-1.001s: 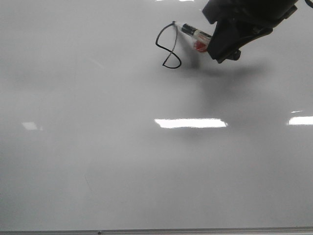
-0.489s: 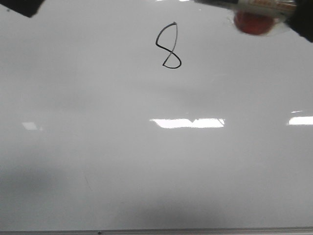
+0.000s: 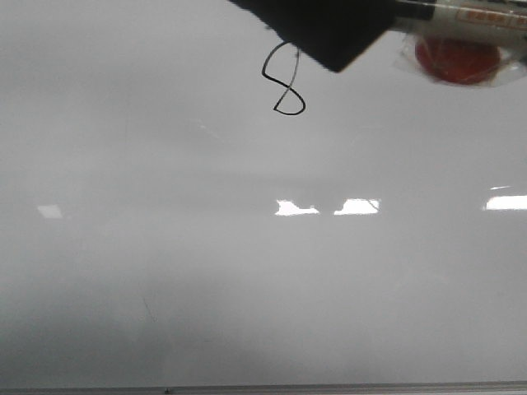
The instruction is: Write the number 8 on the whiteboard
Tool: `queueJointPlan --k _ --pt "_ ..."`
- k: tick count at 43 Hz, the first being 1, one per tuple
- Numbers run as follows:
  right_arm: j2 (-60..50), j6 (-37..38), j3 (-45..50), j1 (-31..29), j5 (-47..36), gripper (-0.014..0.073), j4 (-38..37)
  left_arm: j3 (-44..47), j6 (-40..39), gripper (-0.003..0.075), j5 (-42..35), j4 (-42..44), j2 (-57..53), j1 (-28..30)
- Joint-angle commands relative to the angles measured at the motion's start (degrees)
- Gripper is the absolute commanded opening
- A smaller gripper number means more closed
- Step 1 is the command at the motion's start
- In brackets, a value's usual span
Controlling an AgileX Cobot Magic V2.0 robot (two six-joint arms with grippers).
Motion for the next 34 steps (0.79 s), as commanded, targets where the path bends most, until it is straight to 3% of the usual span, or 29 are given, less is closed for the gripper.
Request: queueJointPlan --k 1,7,17,29,34 --pt "-0.53 -1.00 -0.88 0.02 -1.08 -0.0059 2.42 -3.36 0.14 0.0566 -1.90 -3.65 -0.08 -0.68" --pt "-0.53 -1.00 -0.53 0.02 -1.21 -0.0059 2.42 -3.62 1.85 0.0536 -2.13 -6.00 0.55 -0.68" --pt "-0.53 -1.00 -0.52 0.02 -1.51 -0.0059 2.88 -3.62 1.85 0.0333 -0.21 -6.15 1.50 -0.68" --pt "-0.53 -1.00 -0.52 0.02 -1.69 -0.0048 3.11 -3.62 1.85 0.0173 0.14 -6.15 1.92 -0.68" --pt "-0.53 -1.00 -0.52 0.02 -1.74 0.0086 3.47 -3.62 1.85 0.0127 0.14 -6.28 1.92 -0.68"
